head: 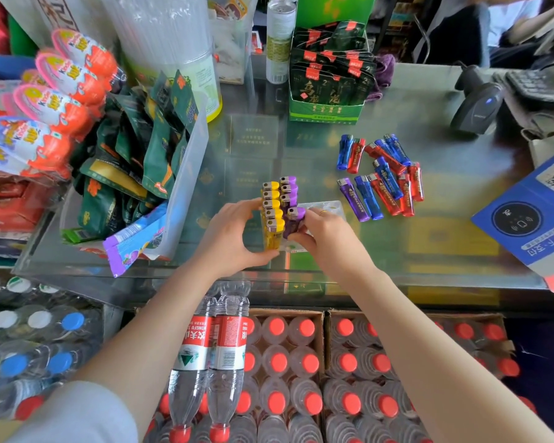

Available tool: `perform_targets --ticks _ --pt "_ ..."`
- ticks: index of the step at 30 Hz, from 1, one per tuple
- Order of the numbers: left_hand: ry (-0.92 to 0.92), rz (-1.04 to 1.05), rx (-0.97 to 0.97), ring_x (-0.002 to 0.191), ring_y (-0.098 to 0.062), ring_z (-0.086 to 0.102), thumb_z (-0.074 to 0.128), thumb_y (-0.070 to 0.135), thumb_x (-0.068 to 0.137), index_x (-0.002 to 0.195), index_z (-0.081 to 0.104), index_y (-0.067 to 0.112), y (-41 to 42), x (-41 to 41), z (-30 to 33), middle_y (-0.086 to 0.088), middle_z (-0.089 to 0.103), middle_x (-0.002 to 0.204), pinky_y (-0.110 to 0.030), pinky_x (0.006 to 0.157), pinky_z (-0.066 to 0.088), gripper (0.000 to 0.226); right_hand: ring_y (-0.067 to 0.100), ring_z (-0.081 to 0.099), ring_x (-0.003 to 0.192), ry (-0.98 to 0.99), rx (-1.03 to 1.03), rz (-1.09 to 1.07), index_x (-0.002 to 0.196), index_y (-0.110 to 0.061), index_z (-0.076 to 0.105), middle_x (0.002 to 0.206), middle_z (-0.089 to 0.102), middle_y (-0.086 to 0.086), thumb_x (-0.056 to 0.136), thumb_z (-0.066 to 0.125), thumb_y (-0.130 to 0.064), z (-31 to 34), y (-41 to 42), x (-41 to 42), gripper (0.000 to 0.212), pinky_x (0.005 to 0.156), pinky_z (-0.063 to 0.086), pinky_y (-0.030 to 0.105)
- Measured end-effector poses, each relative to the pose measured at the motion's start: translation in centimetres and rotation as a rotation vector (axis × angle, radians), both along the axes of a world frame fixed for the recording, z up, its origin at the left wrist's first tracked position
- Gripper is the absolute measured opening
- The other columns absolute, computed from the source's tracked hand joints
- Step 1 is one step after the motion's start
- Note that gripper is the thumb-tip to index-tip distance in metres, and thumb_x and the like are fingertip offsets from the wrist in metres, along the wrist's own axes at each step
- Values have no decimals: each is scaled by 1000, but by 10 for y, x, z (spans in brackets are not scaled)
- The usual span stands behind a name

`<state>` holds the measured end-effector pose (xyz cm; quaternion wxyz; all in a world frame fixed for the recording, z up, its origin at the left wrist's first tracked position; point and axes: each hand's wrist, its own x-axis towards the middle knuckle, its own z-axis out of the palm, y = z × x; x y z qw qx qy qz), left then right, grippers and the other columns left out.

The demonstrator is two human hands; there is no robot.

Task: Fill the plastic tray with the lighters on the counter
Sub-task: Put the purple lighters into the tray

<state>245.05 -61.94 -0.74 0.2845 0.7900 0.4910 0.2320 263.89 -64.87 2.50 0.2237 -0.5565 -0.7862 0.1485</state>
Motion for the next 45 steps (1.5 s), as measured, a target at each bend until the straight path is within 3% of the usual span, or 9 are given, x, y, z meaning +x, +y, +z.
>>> perform_targets --ticks 5,9,15,22,27,34,37,41,45 --pt "17 9 -4 104 -13 53 72 54 61 115 53 31 0 1 0 14 60 111 -41 88 45 61 30 59 58 -174 173 -112 68 -5 60 63 64 11 65 78 -17 0 -9 -4 22 53 33 26" --pt "33 23 -14 107 -16 50 72 51 62 116 51 32 -6 2 7 10 59 115 -42 91 43 61 28 58 84 -29 50 -215 97 -9 64 90 66 10 80 65 -15 6 -9 26 17 71 46 35" --pt "66 -8 -63 108 -15 53 68 56 61 106 51 40 -2 3 13 16 60 112 -45 92 45 51 36 55 92 24 86 -597 102 -3 61 105 61 18 90 48 -9 -4 1 70 19 70 45 37" --pt "55 -69 -90 112 -15 46 75 44 61 113 52 33 -14 9 19 17 54 113 -36 95 37 57 34 57 78 -32 -38 -531 87 1 63 84 65 18 83 60 -18 1 24 59 19 66 49 37" --pt "71 -48 -64 116 -15 44 69 55 59 120 51 31 -19 19 13 12 56 122 -42 98 35 67 29 49 62 -55 -218 -501 76 2 65 63 56 14 80 60 -14 10 36 58 18 53 36 28" --pt "97 -33 -34 117 -15 43 65 59 58 123 48 30 -21 19 11 11 53 127 -45 98 34 73 6 55 54 434 -88 -471 84 -15 60 67 60 -9 80 65 -13 34 -7 47 7 53 43 9" --pt "107 -37 -31 121 -16 41 64 60 57 132 40 27 -20 19 7 9 50 132 -41 101 31 86 1 59 56 568 -205 -356 85 -12 61 67 64 -9 78 66 -7 27 -30 35 10 56 48 17" --pt "51 -53 -66 119 -14 42 76 47 60 126 46 28 -20 21 10 11 53 126 -39 99 34 76 5 60 60 679 -281 -309 85 -11 61 69 67 -6 76 66 -2 11 -47 30 13 62 48 28" --pt "43 -33 -54 117 -12 44 77 49 58 122 48 29 -21 27 10 12 54 125 -43 99 37 73 9 63 69 724 -211 -328 84 -15 64 76 69 -5 76 66 -2 8 -53 35 15 68 50 21"
